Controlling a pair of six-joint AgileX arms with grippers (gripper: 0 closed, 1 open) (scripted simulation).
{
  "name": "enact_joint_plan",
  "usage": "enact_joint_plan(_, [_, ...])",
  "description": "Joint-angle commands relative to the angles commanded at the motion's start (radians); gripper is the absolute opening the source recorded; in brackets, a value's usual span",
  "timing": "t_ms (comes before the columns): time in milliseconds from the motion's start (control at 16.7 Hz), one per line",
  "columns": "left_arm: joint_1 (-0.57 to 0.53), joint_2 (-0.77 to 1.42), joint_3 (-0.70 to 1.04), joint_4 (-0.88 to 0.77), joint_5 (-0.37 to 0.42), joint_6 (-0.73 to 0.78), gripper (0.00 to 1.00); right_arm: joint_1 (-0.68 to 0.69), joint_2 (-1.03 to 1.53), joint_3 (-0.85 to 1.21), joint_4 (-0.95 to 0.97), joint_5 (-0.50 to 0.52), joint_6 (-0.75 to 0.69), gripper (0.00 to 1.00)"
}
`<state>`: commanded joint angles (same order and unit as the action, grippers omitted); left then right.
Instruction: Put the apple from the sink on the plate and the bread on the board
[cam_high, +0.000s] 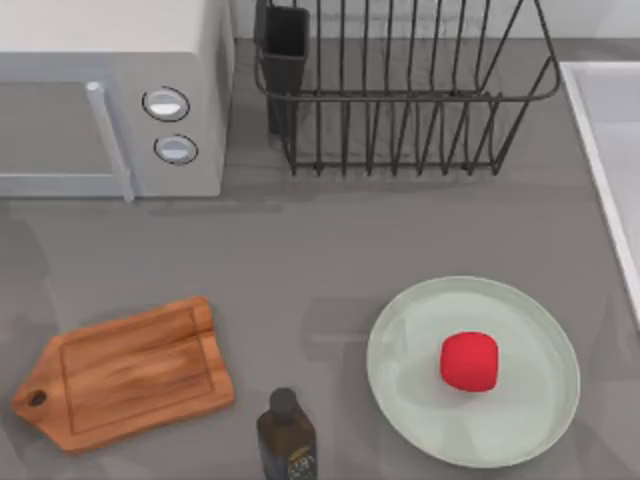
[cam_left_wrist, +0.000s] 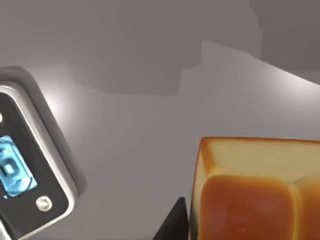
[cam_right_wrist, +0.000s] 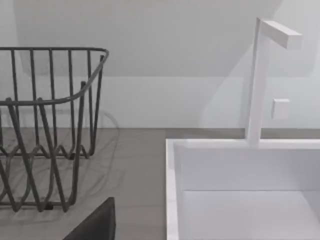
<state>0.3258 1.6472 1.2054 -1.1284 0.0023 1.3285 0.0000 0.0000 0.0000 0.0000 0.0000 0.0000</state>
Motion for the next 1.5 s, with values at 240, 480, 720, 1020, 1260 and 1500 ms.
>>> enact_joint_plan(240, [0.002,0.004,-0.003,0.003,0.000,0.002,0.00,0.000,0.000,0.000,0.000,0.000,0.000,1.00])
enact_joint_plan(480, [-0.050,0.012,-0.004,-0.011,-0.005,-0.092,0.00,0.000,0.000,0.000,0.000,0.000,0.000,1.00])
enact_joint_plan(720, [-0.169,0.013,-0.018,-0.032,-0.013,-0.344,0.00,0.000,0.000,0.000,0.000,0.000,0.000,1.00])
enact_joint_plan(1020, [-0.354,0.014,-0.037,-0.056,-0.028,-0.844,0.00,0.000,0.000,0.000,0.000,0.000,0.000,1.00])
enact_joint_plan(1260, [-0.492,0.009,-0.059,-0.060,-0.033,-1.308,0.00,0.000,0.000,0.000,0.000,0.000,0.000,1.00])
enact_joint_plan(1500, [-0.600,0.001,-0.082,-0.045,-0.033,-1.791,0.00,0.000,0.000,0.000,0.000,0.000,0.000,1.00])
